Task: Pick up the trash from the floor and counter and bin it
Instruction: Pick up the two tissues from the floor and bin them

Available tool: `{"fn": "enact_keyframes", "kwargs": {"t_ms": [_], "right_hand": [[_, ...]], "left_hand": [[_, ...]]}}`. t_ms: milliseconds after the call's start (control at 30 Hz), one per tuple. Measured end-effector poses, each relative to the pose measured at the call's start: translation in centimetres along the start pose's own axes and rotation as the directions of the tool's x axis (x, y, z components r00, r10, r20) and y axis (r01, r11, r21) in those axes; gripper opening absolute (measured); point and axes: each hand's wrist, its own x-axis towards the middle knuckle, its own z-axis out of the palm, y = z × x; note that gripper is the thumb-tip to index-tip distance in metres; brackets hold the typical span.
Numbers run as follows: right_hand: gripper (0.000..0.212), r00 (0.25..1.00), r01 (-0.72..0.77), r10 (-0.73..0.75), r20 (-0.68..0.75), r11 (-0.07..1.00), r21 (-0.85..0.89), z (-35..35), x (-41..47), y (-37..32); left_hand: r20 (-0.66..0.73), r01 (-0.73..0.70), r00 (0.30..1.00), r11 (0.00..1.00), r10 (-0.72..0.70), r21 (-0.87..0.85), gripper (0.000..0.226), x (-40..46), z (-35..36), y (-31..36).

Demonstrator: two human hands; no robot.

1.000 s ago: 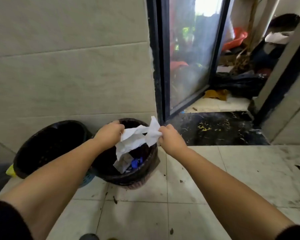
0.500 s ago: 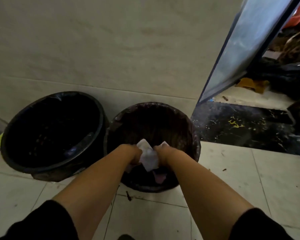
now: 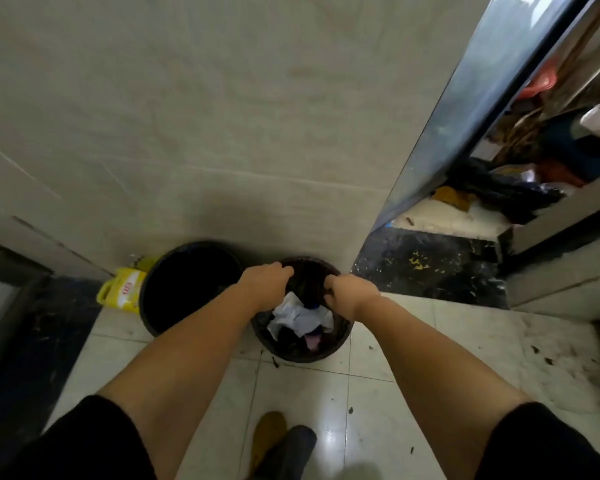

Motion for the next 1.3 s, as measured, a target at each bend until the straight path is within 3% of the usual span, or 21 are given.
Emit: {"fn": "enact_keyframes", "kwargs": {"t_ms": [233,367,567,767,1000,1200,1300], "right_hand": [[0.029,0.995,-0.060,0.066,-0.068,0.994,0.093,-11.9,-11.7,-4.3],[0.036,0.985,-0.134,0.149,-0.083,0.976,0.169,-15.9,-16.5,-4.5],[0.033,0.915,-0.327,0.378,-0.143,0.900,0.289,-15.2,-25.0,-2.3],[0.037,0.778,-0.524,0.620,-0.100,0.729,0.441,-9.1,-34.9,0.0],[0.038,0.617,-0.629,0.787,-0.004,0.496,0.599,-0.3,-47.3,-2.7],[0.039,0.399,-0.665,0.910,0.110,0.204,0.719,8.2,-57.4,-7.7],[0.039,0.258,-0.646,0.944,0.204,0.012,0.763,12.1,-62.5,-10.8]], "left_hand": [[-0.208,-0.013,0.977,0.972,-0.038,-0.237,0.030,-10.1,-11.9,3.6],[-0.182,-0.084,0.982,0.976,0.047,-0.203,0.034,-12.0,-15.8,5.7],[-0.098,-0.238,0.968,0.970,0.232,-0.057,0.035,-13.4,-17.7,9.9],[-0.075,-0.490,0.866,0.869,0.494,0.073,0.034,-16.3,-16.6,16.3],[0.054,-0.675,0.733,0.715,0.678,0.183,0.038,-23.4,-12.4,23.3],[0.246,-0.815,0.575,0.521,0.780,0.254,0.044,-31.5,-7.3,29.6],[0.324,-0.884,0.452,0.369,0.831,0.287,0.043,-35.4,-4.3,33.1]]}}
